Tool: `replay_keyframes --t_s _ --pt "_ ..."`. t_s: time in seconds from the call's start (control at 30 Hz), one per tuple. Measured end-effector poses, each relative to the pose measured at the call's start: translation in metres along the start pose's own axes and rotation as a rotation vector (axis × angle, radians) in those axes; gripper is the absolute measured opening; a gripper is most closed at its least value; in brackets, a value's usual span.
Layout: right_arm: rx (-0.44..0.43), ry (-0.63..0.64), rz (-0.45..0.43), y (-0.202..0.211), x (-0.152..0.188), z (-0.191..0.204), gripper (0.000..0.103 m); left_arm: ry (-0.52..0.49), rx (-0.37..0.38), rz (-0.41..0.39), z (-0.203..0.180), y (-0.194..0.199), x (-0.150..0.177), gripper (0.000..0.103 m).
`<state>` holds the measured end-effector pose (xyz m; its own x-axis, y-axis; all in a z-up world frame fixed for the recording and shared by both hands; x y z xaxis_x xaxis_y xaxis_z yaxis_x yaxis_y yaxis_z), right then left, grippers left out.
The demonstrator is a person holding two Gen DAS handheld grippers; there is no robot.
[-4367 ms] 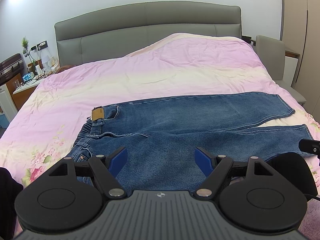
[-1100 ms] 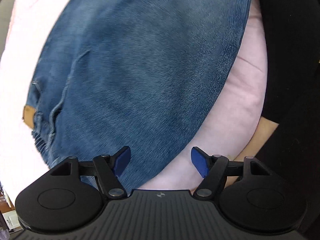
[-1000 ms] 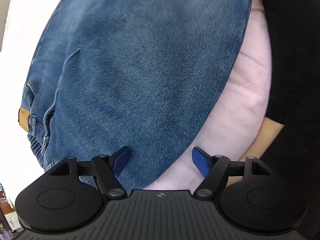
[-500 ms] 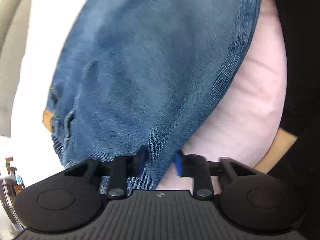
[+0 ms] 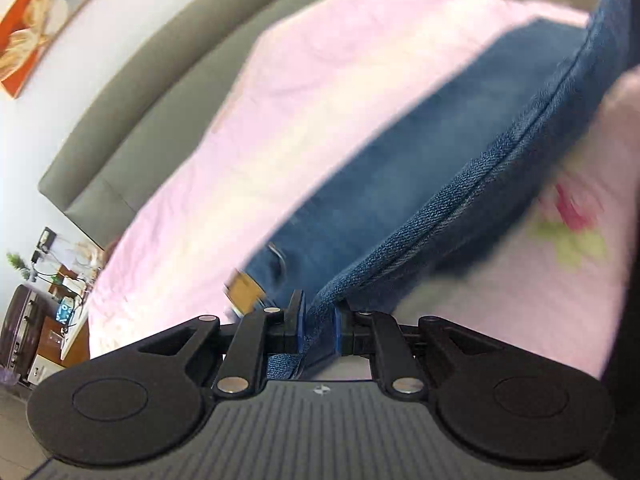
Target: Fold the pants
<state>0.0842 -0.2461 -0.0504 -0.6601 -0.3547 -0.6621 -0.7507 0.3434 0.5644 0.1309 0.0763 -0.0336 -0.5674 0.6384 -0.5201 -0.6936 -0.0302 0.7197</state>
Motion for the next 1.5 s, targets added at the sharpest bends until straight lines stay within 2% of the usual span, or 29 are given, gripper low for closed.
replay_keyframes --t_s 0.13,0.3,0.43,0.5,0.67,0.83,0.9,1.03,1.13,1.2,1.27,1.37,1.5 --pt "0.029 0.061 0.023 -0.036 -0.035 0.001 0.001 0.036 -0.002 0.004 0.027 -0.026 -0.039 0.015" --pt "0.050 0.134 0.088 -0.111 -0.057 0.011 0.000 0.016 -0.011 0.023 0.039 -0.075 -0.071 0.015" --pt "0.040 0.166 0.135 -0.178 -0.071 0.023 0.000 0.001 -0.028 0.074 0.033 -0.112 -0.069 0.015" --pt "0.031 0.190 0.154 -0.211 -0.076 0.034 0.000 0.014 -0.013 0.103 0.042 -0.144 -0.071 0.014" --pt "-0.001 0.260 0.198 -0.287 -0.085 0.065 0.000 0.145 0.106 0.201 0.051 -0.209 -0.064 0.015" --pt "-0.045 0.344 0.275 -0.350 -0.076 0.099 0.000 0.197 0.177 0.265 0.048 -0.257 -0.048 0.015" --pt "-0.059 0.340 0.311 -0.370 -0.071 0.106 0.000 0.216 0.196 0.283 0.048 -0.270 -0.040 0.014" --pt "-0.093 0.297 0.357 -0.392 -0.062 0.108 0.000 0.235 0.200 0.254 0.056 -0.272 -0.028 0.014" --pt "-0.091 0.314 0.347 -0.389 -0.062 0.105 0.000 0.204 0.148 0.174 0.053 -0.245 -0.028 0.014" --pt "-0.088 0.311 0.344 -0.384 -0.065 0.101 0.000 0.204 0.141 0.143 0.055 -0.226 -0.034 0.014" --pt "-0.080 0.318 0.341 -0.376 -0.070 0.098 0.000 0.209 0.149 0.140 0.059 -0.216 -0.039 0.014" --pt "-0.055 0.309 0.357 -0.376 -0.074 0.096 0.000 0.218 0.135 0.142 0.064 -0.223 -0.044 0.014" --pt "-0.050 0.265 0.381 -0.385 -0.074 0.093 0.000 0.229 0.155 0.227 0.053 -0.238 -0.042 0.015"
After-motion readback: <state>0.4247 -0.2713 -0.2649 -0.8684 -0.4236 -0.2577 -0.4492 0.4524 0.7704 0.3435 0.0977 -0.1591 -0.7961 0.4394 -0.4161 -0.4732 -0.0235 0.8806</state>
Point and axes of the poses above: each gripper's, at about its wrist camera, not at the fingertips, and y roughly against the way its jaws point, z to its left, x to its underside, the point moved 5 cm from there along -y, roughly the way its jaws point, and after that the axes turned 6 degrees about x, right-handed, at the moved point
